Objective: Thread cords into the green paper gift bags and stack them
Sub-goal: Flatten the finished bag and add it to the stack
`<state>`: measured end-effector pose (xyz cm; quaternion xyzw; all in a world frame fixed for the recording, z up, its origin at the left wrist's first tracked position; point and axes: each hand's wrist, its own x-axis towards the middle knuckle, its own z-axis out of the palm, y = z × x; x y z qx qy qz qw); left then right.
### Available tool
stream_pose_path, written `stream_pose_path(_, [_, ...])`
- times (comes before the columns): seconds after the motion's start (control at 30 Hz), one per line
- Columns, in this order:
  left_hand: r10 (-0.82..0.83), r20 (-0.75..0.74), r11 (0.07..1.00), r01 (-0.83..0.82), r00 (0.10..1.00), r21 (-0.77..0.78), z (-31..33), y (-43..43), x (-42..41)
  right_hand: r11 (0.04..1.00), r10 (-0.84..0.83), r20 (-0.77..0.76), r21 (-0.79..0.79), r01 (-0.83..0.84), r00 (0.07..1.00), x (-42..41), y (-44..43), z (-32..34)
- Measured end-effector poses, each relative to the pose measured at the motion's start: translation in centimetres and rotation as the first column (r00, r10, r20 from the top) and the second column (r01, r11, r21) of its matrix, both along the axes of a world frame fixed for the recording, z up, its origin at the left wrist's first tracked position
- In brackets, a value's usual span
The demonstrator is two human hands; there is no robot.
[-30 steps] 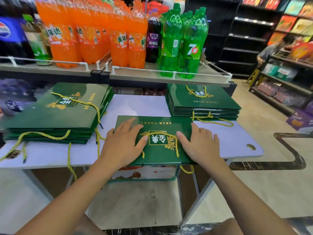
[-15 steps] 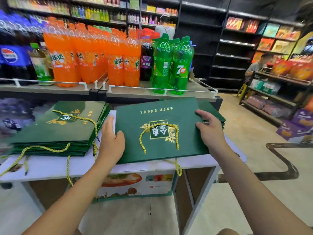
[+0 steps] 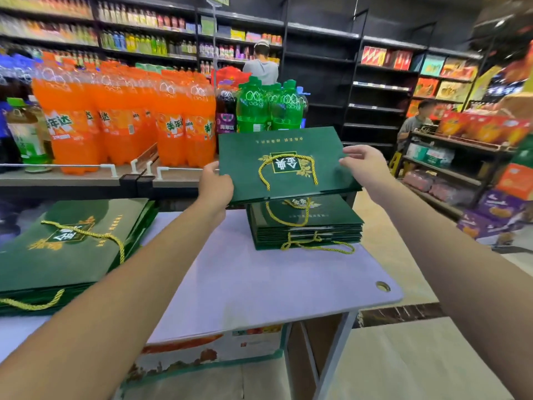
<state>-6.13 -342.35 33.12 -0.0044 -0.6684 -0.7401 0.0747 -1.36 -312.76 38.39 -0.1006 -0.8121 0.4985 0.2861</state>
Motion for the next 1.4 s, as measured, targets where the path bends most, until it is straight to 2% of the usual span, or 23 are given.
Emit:
stream_pose_path(0.07, [-0.044, 0.047, 0.999, 0.045, 0.998, -0.006, 0.1, 2.0, -1.1, 0.999, -0.03, 0.021, 0.024, 0.029, 0.999, -1.4, 1.9, -0.3])
stream_pose_path(0.17, [-0.102, 0.072, 0.99, 0.108, 0.992, -0.093, -0.8, 4.1, -2.2, 0.997, -0.064, 0.082, 0.055, 0.059, 0.995, -3.5, 4.4, -1.8])
stream_pose_path(0.37, [-0.048, 0.094, 0.939, 0.077, 0.994, -0.335, -4.8, 5.2, -4.2, 0.99, -0.082, 0.201, 0.133, 0.056, 0.976, -6.2, 7.1, -7.4])
stream_pose_path(0.53, [-0.041, 0.116, 0.84, 0.098, 0.992, -0.534, -7.8, 5.5, -6.1, 0.98, -0.087, 0.275, 0.197, 0.033, 0.958, -6.8, 8.1, -11.0])
stream_pose_path(0.73, [-0.045, 0.111, 0.81, 0.102, 0.993, -0.578, -8.5, 5.7, -6.4, 0.97, -0.083, 0.32, 0.244, 0.003, 0.944, -7.6, 8.7, -12.8])
stream_pose_path(0.87, [-0.054, 0.087, 0.815, 0.094, 0.995, -0.572, -7.7, 5.4, -5.5, 0.939, -0.135, 0.289, 0.342, 0.029, 0.948, -7.0, 7.9, -12.4])
stream_pose_path(1.0, [-0.068, 0.036, 0.762, 0.076, 0.997, -0.643, -6.8, 4.5, -4.4, 0.826, -0.197, 0.134, 0.557, 0.091, 0.971, -5.3, 4.6, -11.5])
stream_pose_path(1.17, [-0.106, -0.159, 0.585, -0.067, 0.982, -0.808, -6.1, 0.2, -2.0, 0.778, 0.085, -0.063, 0.627, -0.027, 0.994, -1.8, -3.9, -12.6])
stream_pose_path(1.27, [-0.157, -0.225, 0.452, -0.132, 0.962, -0.882, -5.9, -3.7, 0.2, 0.727, 0.262, -0.044, 0.666, -0.167, 0.964, -0.3, -9.2, -14.8])
stream_pose_path(1.4, [-0.137, -0.243, 0.279, -0.198, 0.96, -0.94, -6.4, -9.7, 2.9, 0.662, 0.431, 0.077, 0.65, -0.373, 0.899, 0.7, -14.7, -17.4])
